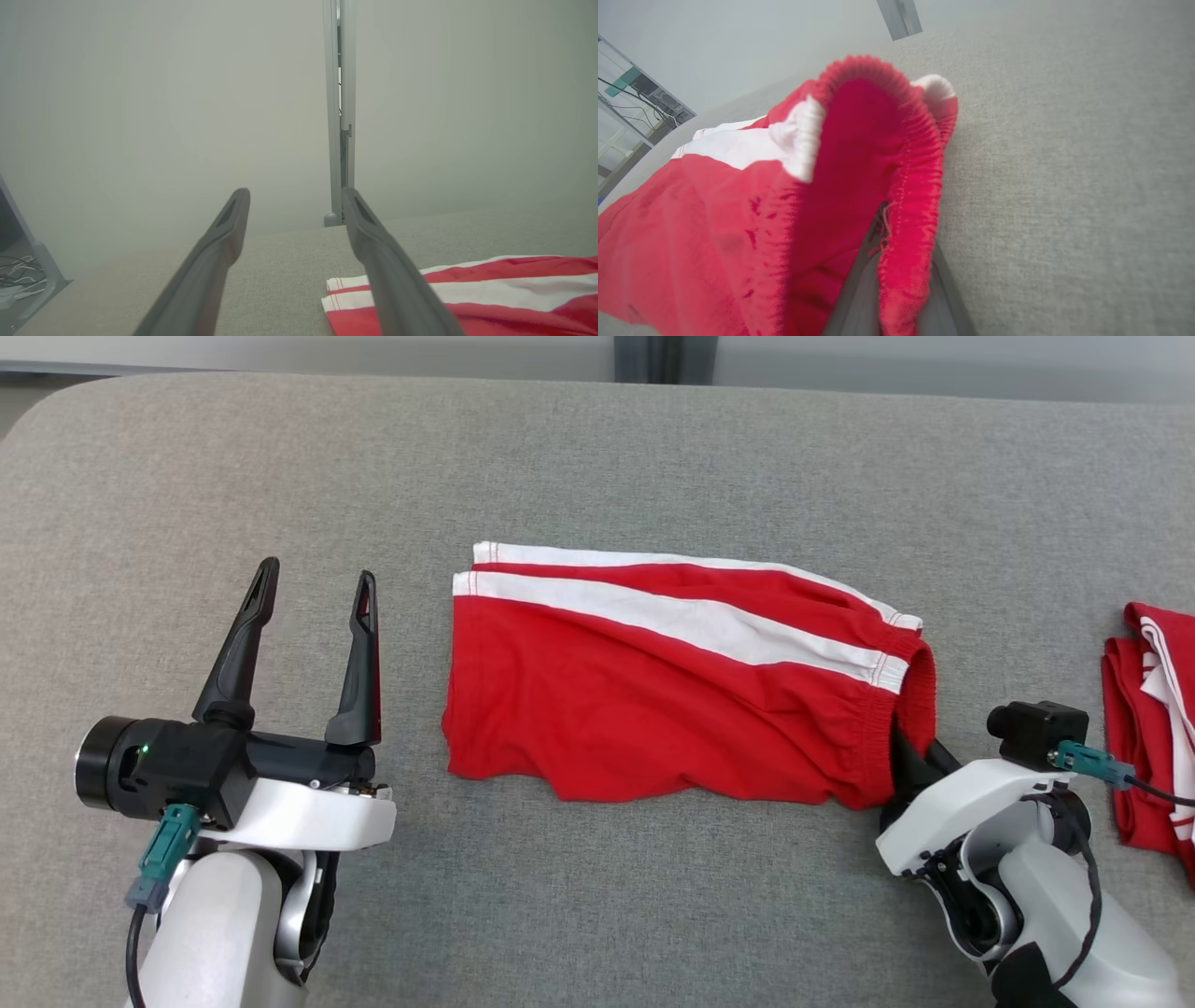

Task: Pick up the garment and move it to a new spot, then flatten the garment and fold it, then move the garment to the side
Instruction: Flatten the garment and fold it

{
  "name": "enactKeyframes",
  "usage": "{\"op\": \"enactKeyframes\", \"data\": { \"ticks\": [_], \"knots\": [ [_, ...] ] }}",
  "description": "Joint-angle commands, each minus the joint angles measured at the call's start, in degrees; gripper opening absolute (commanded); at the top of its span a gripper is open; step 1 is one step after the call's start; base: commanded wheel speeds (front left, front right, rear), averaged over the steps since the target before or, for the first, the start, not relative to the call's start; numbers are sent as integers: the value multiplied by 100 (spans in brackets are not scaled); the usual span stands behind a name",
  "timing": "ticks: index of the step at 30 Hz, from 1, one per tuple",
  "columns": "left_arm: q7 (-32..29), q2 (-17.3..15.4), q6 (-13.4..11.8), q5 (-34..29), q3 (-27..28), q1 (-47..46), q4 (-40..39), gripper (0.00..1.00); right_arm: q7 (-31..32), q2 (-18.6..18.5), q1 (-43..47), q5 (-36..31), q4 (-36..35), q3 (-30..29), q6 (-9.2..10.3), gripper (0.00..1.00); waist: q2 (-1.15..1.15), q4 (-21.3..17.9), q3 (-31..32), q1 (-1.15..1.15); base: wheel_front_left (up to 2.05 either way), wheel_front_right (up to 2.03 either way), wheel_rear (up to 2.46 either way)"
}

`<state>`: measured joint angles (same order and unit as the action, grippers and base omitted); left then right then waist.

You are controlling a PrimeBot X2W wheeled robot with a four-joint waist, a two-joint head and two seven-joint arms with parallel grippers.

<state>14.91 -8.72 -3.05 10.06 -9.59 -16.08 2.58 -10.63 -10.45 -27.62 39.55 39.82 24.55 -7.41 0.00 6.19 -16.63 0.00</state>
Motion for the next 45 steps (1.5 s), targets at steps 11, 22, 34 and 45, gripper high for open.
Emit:
{"op": "enactKeyframes", "data": {
  "ticks": [11, 22, 34, 45],
  "knots": [
    [18, -6, 153, -115, 268, -50, 59, 100, -58, -703, 521, 835, -133, -222, -7, 0, 0, -283, 60, 0, 0, 0, 0],
    [17, 45, 248, -217, 327, -103, 122, 100, 823, -461, 290, 1562, -2122, 181, -15, 0, 0, -401, 58, 0, 0, 0, 0],
    [17, 215, 408, -300, 173, -227, 222, 100, 645, 535, -903, 709, -1456, 281, -15, 0, 0, -82, -105, 0, 0, 0, 0],
    [17, 405, 541, -320, -11, -292, 330, 100, 489, 737, -1446, 690, -269, 1247, -15, 0, 0, 296, -228, 0, 0, 0, 0]
  ]
}}
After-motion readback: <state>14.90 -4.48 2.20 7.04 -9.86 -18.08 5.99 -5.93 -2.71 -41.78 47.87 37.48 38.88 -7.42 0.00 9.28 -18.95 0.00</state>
